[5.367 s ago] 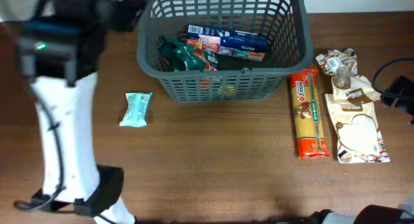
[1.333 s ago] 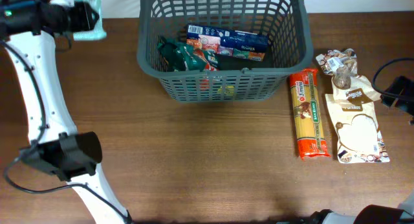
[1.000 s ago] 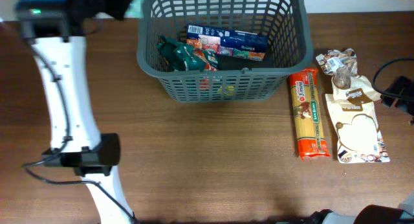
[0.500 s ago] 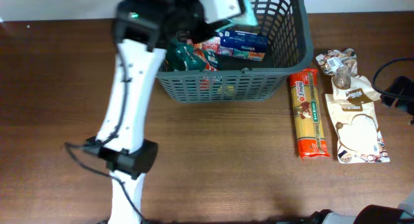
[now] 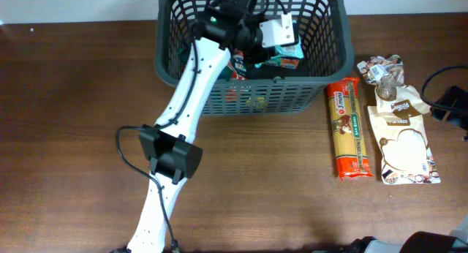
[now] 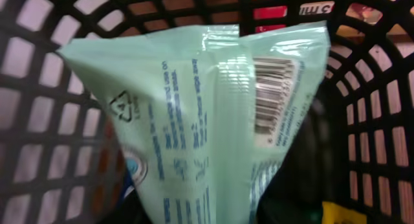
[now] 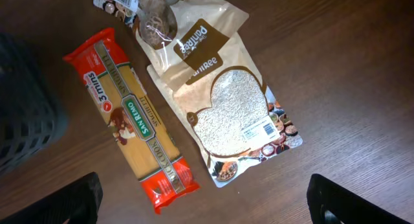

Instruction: Pack container

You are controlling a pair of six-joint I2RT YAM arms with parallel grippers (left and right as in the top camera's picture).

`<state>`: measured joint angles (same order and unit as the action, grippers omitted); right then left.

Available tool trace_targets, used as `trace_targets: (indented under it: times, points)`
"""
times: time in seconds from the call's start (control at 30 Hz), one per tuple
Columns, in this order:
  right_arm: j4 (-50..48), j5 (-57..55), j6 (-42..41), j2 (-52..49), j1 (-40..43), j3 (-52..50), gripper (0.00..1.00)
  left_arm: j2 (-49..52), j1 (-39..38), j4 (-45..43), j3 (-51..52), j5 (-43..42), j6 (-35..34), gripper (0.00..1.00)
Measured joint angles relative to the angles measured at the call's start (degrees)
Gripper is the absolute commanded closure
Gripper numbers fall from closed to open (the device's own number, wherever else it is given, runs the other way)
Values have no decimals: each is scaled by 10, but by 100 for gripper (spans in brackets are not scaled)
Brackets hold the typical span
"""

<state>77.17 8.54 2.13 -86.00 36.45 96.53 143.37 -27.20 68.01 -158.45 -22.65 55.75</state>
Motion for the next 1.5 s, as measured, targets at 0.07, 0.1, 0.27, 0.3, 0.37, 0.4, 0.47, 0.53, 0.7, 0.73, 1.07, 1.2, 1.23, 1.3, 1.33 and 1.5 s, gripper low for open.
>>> trace_targets:
  times: [0.07,0.1,0.27,0.3,0.37,0.4,0.47,0.53,0.7,0.73,1.07,1.2,1.23,1.3,1.33,1.5]
  points:
    - [0,0,0,0,0,0,1,4,-3,-2,0,0,-1,50]
    - [0,0,0,0,0,0,1,5,-4,-2,0,0,-3,45]
    - [0,0,0,0,0,0,1,7,-3,-5,0,0,-15,22]
    - [0,0,0,0,0,0,1,7,-3,-6,0,0,-25,22]
    - [0,0,0,0,0,0,1,7,-3,-10,0,2,-37,18]
    - [0,0,0,0,0,0,1,7,-3,-12,0,2,-45,16]
    - [0,0,0,0,0,0,1,6,-2,-13,0,9,-65,15]
    - [0,0,0,0,0,0,1,3,0,-13,0,18,-82,14]
    - [0,0,0,0,0,0,1,-46,23,-15,7,40,-134,13]
    - [0,0,0,0,0,0,1,-64,31,-15,7,51,-149,8]
    - [0,0,0,0,0,0,1,-270,167,-16,2,200,-319,5]
    - [0,0,0,0,0,0,1,-297,248,-13,2,216,-375,5]
    - [0,0,0,0,0,0,1,-299,267,-10,2,219,-389,5]
    - [0,0,0,0,0,0,1,-299,311,8,2,221,-422,5]
    - [0,0,0,0,0,0,1,-299,331,20,2,223,-436,1]
    - [-5,5,-4,0,0,0,1,-299,420,58,24,231,-500,1]
